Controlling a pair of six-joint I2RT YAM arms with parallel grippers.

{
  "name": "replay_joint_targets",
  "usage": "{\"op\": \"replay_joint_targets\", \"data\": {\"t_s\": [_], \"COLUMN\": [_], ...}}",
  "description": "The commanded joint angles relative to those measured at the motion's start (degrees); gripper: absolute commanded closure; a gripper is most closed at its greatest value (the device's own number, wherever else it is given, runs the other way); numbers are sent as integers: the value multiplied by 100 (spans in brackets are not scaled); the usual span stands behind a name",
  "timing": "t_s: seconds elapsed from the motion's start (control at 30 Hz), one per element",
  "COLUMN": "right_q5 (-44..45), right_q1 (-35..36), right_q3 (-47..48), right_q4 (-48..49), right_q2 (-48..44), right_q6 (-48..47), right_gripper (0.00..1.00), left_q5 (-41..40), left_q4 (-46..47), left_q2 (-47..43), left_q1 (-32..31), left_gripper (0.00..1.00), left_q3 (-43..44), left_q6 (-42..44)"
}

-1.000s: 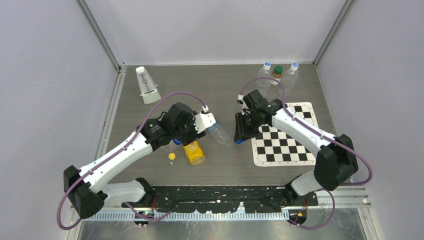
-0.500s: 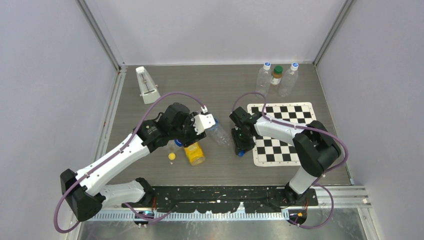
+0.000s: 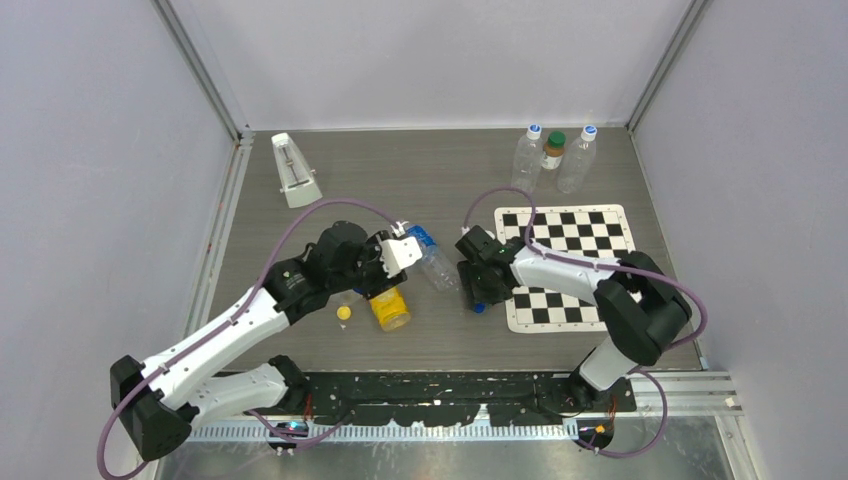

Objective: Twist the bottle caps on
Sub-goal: Screw the bottle cap onto the plastic bottle.

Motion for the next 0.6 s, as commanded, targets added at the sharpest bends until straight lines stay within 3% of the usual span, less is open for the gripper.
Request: {"op": "replay_joint_targets", "data": {"t_s": [0.0,0.3,0.57], "right_q5": [669,1715,2228], "right_q1": [91,675,942], "right_q3": [-344,-1047,-1190], "right_q4": [588,1452,1469], "right_q2": [-630,-1255,-1138], "right_q6": [347,834,1194], "right_gripper": [40,39,45], "left_q5": [-339,-655,-678], "left_q4": [748,706,664], "left_q2": [-209,-125,-68], "left_q1": [21,26,21], "left_gripper": [95,97,97], "left_q3": [140,241,259], "left_q6": [-45,-217,-235]}}
